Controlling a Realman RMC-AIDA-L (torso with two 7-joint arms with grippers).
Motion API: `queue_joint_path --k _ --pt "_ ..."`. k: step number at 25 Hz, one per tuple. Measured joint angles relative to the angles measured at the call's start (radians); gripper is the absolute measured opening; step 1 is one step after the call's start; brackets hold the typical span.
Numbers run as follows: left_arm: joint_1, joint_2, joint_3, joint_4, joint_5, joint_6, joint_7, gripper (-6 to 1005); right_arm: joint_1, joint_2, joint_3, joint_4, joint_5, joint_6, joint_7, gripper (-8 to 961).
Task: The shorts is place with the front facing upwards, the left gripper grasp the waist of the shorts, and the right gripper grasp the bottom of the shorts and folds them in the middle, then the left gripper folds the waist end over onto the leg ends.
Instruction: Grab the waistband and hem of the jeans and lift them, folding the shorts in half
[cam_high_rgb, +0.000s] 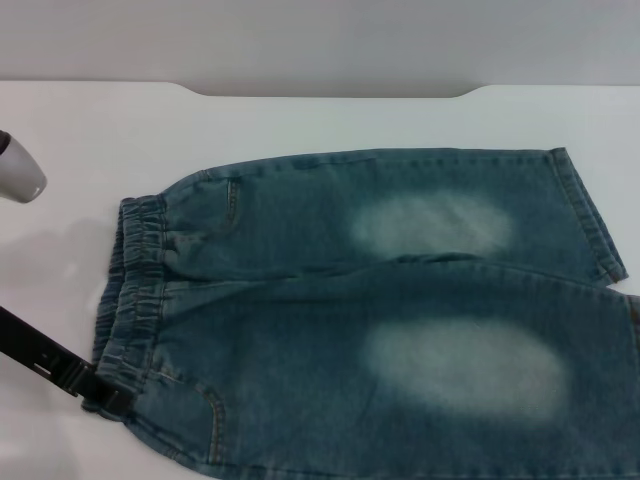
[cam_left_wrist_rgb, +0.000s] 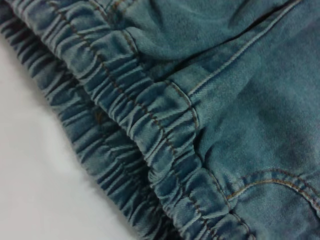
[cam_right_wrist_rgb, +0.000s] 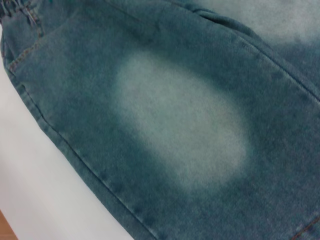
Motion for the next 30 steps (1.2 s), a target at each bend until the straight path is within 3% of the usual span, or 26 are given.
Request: queue_joint_path --k 4,10,18,25,30 --pt "0.000 -0.001 0.003 0.002 0.000 -0.003 0.004 433 -0.002 0.000 0.006 0.000 0.000 0.000 -0.004 521" --pt "-0.003 0.000 0.003 0.000 0.002 -0.005 0.005 197 -0.002 0.000 0.009 0.002 0.000 0.001 -0.007 523" --pt "-0.005 0.002 0.007 0.000 0.003 -0.006 0.007 45 -0.003 0.000 0.010 -0.009 -0.017 -0.005 -0.006 522" --pt "-0.016 0.001 0.023 -0.001 0.003 -0.007 0.007 45 0.010 0.011 -0.001 -0.069 -0.179 -0.063 0.000 521" --pt "-0.025 -0.001 0.025 -0.002 0.003 -0.007 0.007 45 0.010 0.021 -0.022 -0.071 -0.205 -0.089 -0.007 520"
